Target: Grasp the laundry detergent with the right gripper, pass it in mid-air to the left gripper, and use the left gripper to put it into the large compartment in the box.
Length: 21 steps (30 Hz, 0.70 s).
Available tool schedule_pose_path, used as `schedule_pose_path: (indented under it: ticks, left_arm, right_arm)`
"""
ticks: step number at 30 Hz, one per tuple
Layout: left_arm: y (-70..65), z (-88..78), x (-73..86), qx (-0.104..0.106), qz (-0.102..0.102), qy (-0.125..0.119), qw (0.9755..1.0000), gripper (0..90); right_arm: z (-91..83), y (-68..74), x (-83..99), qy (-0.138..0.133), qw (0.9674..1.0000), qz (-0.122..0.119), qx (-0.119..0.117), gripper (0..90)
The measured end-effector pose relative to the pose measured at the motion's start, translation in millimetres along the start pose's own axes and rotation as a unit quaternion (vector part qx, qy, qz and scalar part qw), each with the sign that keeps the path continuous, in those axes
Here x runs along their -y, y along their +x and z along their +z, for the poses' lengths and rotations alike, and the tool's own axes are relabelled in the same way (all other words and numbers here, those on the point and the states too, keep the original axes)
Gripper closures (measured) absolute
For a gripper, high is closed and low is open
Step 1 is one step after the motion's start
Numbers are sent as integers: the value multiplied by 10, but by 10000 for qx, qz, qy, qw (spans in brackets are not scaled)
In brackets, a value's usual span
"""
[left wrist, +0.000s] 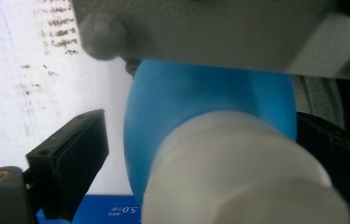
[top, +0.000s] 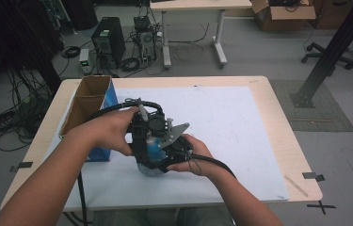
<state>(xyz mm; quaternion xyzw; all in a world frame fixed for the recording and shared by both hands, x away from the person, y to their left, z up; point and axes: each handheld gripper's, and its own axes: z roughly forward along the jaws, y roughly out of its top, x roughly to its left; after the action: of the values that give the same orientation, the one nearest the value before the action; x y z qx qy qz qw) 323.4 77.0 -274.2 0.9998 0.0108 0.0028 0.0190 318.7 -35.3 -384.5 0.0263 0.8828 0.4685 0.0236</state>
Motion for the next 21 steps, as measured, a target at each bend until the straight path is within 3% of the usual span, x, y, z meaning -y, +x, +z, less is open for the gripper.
schedule_pose_path:
  ticks: [16, 21]
  left_arm:
    - [-30, -8, -9, -152, 28, -6, 9999, 171]
    - [-35, -11, -3, -115, 36, 11, 9999, 210]
  right_arm:
    - [3, 12, -10, -2, 10000, 16, -3, 444]
    - [10, 14, -14, -17, 10000, 13, 7, 444]
